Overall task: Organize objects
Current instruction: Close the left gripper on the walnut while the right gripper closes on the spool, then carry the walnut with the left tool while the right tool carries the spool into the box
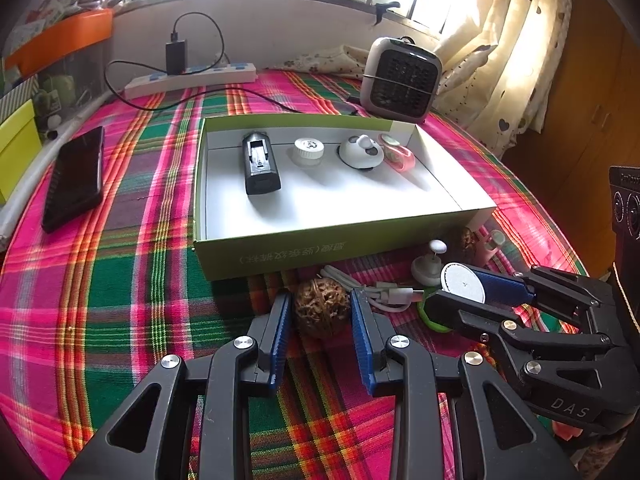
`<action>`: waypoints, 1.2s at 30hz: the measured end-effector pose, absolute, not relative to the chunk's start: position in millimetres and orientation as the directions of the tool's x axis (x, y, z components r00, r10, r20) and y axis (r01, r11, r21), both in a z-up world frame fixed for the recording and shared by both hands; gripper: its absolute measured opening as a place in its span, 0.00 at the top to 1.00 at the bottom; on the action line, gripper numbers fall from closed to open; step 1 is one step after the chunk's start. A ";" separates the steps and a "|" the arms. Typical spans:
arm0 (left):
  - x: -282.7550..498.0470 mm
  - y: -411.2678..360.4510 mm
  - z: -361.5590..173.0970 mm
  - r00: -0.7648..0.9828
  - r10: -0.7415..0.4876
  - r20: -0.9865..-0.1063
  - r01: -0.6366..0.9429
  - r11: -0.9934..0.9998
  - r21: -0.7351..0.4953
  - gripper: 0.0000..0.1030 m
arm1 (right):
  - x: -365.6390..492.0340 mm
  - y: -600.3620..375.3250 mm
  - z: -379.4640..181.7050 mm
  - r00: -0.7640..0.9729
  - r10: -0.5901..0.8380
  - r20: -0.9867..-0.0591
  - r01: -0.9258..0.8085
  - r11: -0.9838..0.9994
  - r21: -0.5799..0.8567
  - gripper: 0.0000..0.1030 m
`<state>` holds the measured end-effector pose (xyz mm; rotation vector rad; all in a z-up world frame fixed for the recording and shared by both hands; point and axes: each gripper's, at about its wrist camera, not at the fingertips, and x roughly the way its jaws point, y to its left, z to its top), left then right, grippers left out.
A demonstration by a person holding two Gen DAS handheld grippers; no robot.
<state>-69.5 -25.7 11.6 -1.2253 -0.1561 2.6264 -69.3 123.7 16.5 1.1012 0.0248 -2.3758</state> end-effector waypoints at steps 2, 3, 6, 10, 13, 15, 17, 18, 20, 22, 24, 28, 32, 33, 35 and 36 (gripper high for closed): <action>-68.5 -26.0 12.9 -0.621 0.257 -0.740 -0.169 -0.966 -0.193 0.74 | -67.8 124.4 16.1 -0.523 -0.461 -0.717 0.466 -0.859 0.212 0.66; -68.4 -26.0 12.9 -0.621 0.258 -0.740 -0.169 -0.966 -0.195 0.74 | -67.2 124.4 16.2 -0.521 -0.463 -0.717 0.467 -0.858 0.214 0.66; -67.7 -26.1 13.4 -0.622 0.258 -0.739 -0.169 -0.966 -0.195 0.74 | -64.6 124.6 16.9 -0.520 -0.464 -0.717 0.469 -0.857 0.214 0.66; -66.0 -26.5 14.8 -0.625 0.259 -0.736 -0.170 -0.966 -0.195 0.74 | -62.0 126.6 19.7 -0.523 -0.467 -0.713 0.469 -0.856 0.217 0.66; -63.3 -25.8 18.0 -0.630 0.258 -0.732 -0.174 -0.966 -0.191 0.74 | -61.0 128.3 22.8 -0.528 -0.470 -0.707 0.466 -0.857 0.221 0.66; -61.9 -25.5 19.9 -0.631 0.258 -0.731 -0.177 -0.966 -0.188 0.74 | -60.2 129.1 24.6 -0.532 -0.472 -0.703 0.466 -0.857 0.222 0.66; -60.2 -23.9 22.2 -0.635 0.257 -0.729 -0.179 -0.966 -0.185 0.74 | -59.5 129.2 26.0 -0.534 -0.471 -0.702 0.464 -0.857 0.221 0.66; -59.8 -23.7 23.3 -0.636 0.257 -0.728 -0.180 -0.966 -0.184 0.74 | -59.1 129.3 26.6 -0.535 -0.471 -0.701 0.465 -0.857 0.221 0.66; -59.1 -23.8 24.9 -0.639 0.255 -0.725 -0.179 -0.967 -0.182 0.74 | -58.7 130.0 28.5 -0.536 -0.473 -0.699 0.465 -0.857 0.223 0.66; -58.3 -24.0 26.3 -0.642 0.255 -0.723 -0.178 -0.967 -0.182 0.74 | -58.4 129.8 30.5 -0.541 -0.472 -0.697 0.465 -0.857 0.220 0.66; -58.0 -24.0 28.1 -0.646 0.253 -0.721 -0.178 -0.968 -0.179 0.74 | -58.6 130.1 32.9 -0.544 -0.474 -0.692 0.467 -0.857 0.220 0.66; -57.2 -23.5 32.7 -0.652 0.250 -0.715 -0.179 -0.968 -0.175 0.74 | -58.9 131.2 38.9 -0.553 -0.479 -0.682 0.470 -0.855 0.220 0.66; -58.7 -25.5 39.6 -0.664 0.250 -0.705 -0.177 -0.968 -0.176 0.74 | -62.6 132.6 46.1 -0.564 -0.481 -0.671 0.468 -0.856 0.219 0.66; -59.8 -26.7 41.1 -0.667 0.248 -0.703 -0.174 -0.969 -0.177 0.74 | -63.8 132.8 48.3 -0.566 -0.483 -0.668 0.470 -0.855 0.220 0.66; -61.3 -28.1 43.1 -0.672 0.245 -0.699 -0.171 -0.969 -0.176 0.74 | -66.5 132.0 53.0 -0.572 -0.485 -0.662 0.474 -0.854 0.215 0.66; -62.4 -29.1 43.8 -0.674 0.242 -0.698 -0.167 -0.970 -0.175 0.74 | -68.0 131.5 55.3 -0.576 -0.483 -0.659 0.475 -0.854 0.211 0.66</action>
